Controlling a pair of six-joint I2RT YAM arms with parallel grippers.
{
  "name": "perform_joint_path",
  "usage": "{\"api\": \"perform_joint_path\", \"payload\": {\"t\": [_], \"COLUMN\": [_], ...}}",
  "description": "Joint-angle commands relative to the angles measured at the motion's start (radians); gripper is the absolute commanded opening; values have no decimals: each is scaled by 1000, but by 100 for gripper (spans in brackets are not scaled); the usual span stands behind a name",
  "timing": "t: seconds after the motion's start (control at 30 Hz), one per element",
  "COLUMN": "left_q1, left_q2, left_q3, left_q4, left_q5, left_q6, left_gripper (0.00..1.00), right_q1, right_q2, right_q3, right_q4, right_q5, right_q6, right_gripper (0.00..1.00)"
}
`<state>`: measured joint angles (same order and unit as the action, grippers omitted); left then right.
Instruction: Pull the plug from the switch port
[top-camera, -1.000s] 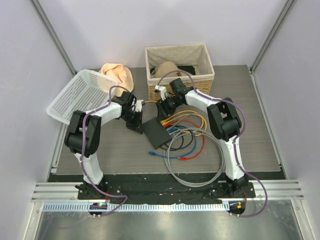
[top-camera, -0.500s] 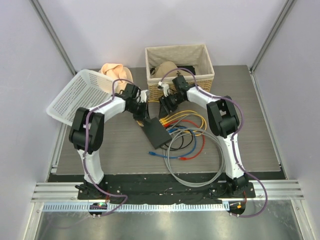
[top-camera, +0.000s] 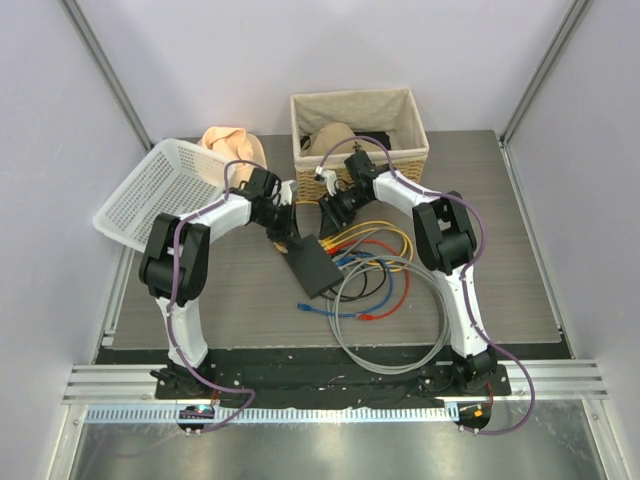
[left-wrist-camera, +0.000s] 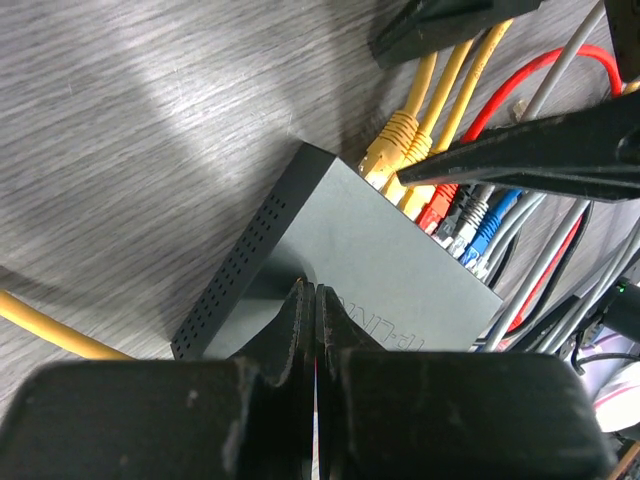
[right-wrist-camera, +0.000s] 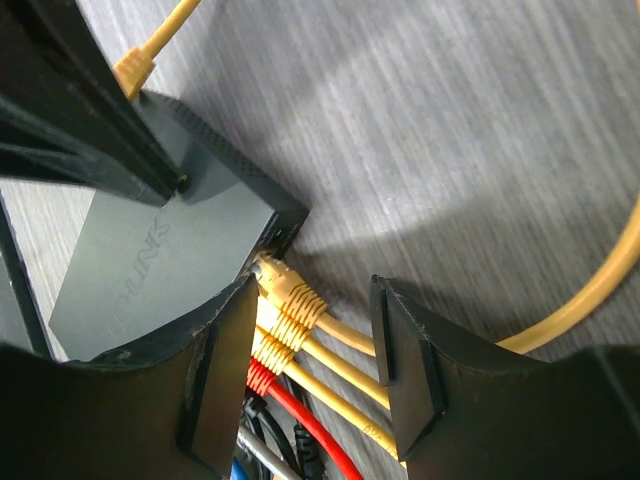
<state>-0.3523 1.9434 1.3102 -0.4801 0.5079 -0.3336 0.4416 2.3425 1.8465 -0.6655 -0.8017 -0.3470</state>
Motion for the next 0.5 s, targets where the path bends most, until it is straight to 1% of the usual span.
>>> {"api": "perform_joint_path", "payload": {"t": [0.0,0.13,0.27,0.47], "left_q1": [-5,-5,-5,-10], "left_q2": [37,29,19,12], "left_q3": [-49,-68,-89,-97], "left_q4": [-31,-22,-14,-11], "left_q5": [-135,-135,-141,-146], "left_q6": [42,45,45,50], "left_gripper": [0,0,0,0], "right_q1": [0,0,6,17], "right_q2": [24,46,58,84], "right_q3": [31,43,45,56], "right_q4": [-89,-105,-105,-106], "right_q5": [-22,-51,-48,-36], "right_q6": [-63,-61,-60,-56], "right_gripper": [57,56,56,50]}}
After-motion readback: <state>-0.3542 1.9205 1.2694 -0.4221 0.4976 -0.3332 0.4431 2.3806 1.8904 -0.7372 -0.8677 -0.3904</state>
